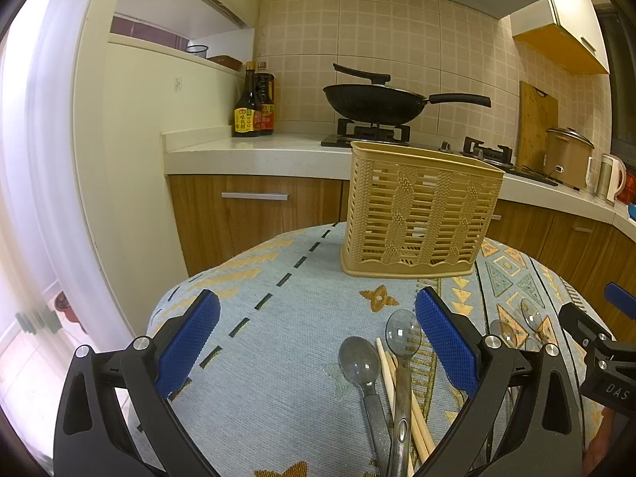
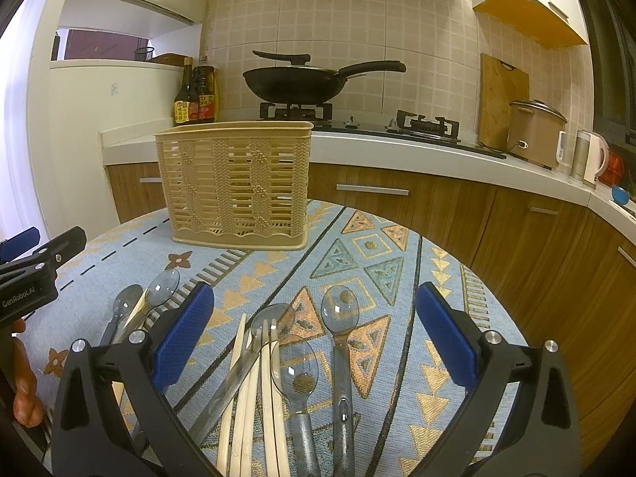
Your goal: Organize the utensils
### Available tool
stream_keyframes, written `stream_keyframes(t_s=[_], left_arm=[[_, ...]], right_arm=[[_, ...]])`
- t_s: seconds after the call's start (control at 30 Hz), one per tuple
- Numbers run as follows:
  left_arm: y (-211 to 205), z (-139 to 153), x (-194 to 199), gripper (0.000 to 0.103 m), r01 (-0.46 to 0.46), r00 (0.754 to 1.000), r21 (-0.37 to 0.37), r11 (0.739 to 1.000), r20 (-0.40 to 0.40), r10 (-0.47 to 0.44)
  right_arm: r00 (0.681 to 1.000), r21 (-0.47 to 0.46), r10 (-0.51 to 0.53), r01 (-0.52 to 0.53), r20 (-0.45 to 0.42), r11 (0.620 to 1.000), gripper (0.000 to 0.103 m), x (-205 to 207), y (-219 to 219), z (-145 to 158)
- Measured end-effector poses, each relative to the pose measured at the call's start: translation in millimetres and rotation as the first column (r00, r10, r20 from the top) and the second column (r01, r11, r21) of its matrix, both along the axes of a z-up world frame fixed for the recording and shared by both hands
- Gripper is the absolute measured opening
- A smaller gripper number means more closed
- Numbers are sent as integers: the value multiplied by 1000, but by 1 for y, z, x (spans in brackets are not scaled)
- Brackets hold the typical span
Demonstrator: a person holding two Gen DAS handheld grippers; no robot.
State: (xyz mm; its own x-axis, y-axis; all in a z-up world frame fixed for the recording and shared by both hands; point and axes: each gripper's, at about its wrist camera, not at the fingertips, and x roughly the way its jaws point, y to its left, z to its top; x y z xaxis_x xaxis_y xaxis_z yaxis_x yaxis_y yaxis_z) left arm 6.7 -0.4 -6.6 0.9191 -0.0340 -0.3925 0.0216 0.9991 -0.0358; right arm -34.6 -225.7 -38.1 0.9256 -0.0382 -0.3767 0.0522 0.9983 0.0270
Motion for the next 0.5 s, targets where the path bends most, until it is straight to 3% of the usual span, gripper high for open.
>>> stream_keyframes(t_s=[0.5], left_arm=[[0, 1, 0, 96, 0, 1000, 0, 1000, 0, 0]], right_arm=[[1000, 0, 0, 0, 1, 1000, 97, 0, 0, 0]])
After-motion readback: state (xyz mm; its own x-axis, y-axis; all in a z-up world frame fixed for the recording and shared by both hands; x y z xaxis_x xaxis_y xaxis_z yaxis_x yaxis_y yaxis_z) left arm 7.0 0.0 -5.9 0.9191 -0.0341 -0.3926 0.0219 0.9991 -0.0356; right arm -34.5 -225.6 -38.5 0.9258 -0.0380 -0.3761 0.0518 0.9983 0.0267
